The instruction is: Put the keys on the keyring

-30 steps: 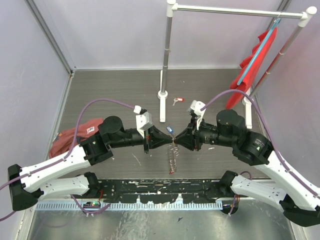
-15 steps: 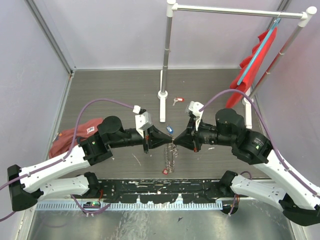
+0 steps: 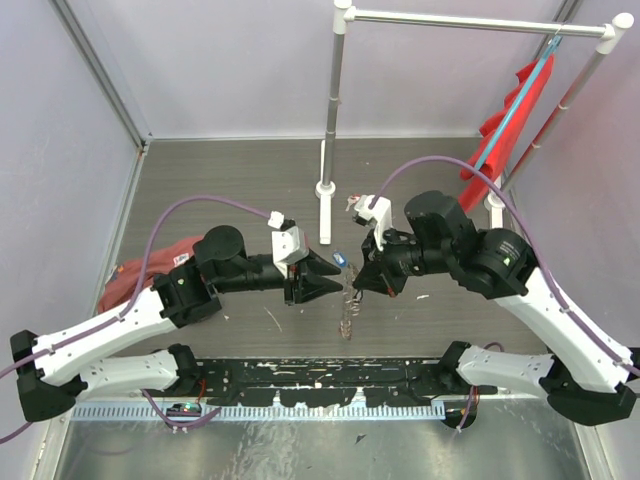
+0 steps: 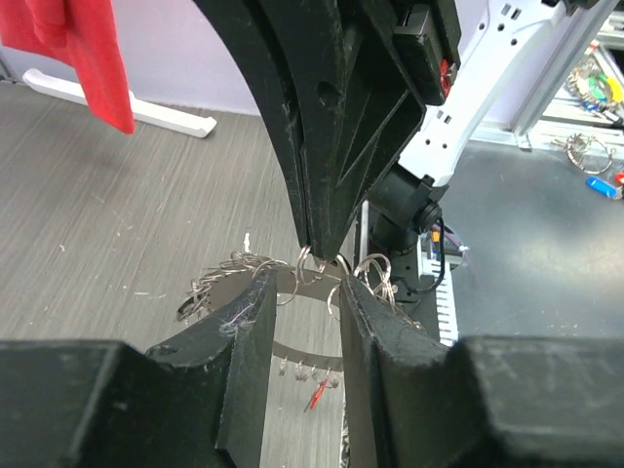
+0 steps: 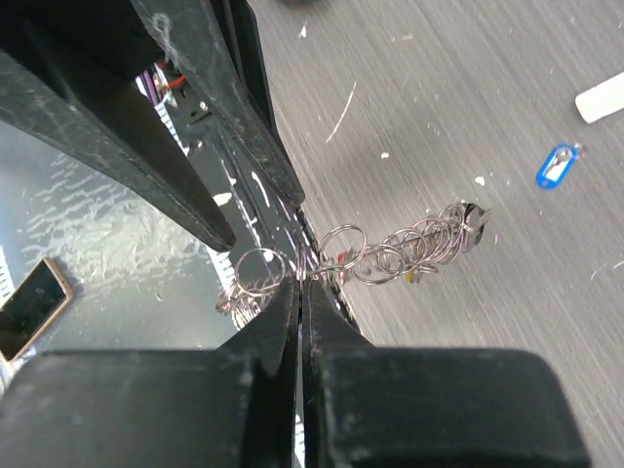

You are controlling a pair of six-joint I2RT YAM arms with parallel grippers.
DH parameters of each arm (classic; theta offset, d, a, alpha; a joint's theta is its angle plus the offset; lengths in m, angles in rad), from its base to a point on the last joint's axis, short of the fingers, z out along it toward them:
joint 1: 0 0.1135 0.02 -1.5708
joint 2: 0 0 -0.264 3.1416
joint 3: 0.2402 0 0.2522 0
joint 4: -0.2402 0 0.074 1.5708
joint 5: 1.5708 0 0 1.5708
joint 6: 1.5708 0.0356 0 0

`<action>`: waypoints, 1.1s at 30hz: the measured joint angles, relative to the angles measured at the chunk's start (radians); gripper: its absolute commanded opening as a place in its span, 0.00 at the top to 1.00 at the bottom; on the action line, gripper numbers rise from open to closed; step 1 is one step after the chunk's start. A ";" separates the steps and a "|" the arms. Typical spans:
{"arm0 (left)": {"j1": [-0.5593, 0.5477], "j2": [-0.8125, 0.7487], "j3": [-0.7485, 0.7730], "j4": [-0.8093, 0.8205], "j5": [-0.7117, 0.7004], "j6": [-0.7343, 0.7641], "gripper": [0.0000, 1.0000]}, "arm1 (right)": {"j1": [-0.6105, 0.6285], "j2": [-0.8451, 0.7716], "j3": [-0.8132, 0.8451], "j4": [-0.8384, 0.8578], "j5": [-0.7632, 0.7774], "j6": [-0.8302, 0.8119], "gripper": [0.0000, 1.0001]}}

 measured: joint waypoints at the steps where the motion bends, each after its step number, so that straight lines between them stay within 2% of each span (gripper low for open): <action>1: 0.000 0.004 0.008 -0.015 0.000 0.011 0.60 | 0.000 0.013 0.013 -0.023 0.001 -0.003 0.99; 8: 0.000 0.060 0.032 -0.074 0.009 0.058 0.58 | 0.000 0.089 0.100 -0.159 0.007 -0.014 0.99; 15: 0.000 0.118 0.042 -0.103 0.045 0.071 0.57 | 0.000 0.122 0.130 -0.224 0.007 -0.015 0.99; 33: -0.002 0.160 0.069 -0.101 0.116 0.074 0.61 | 0.000 0.133 0.130 -0.237 -0.017 -0.039 0.99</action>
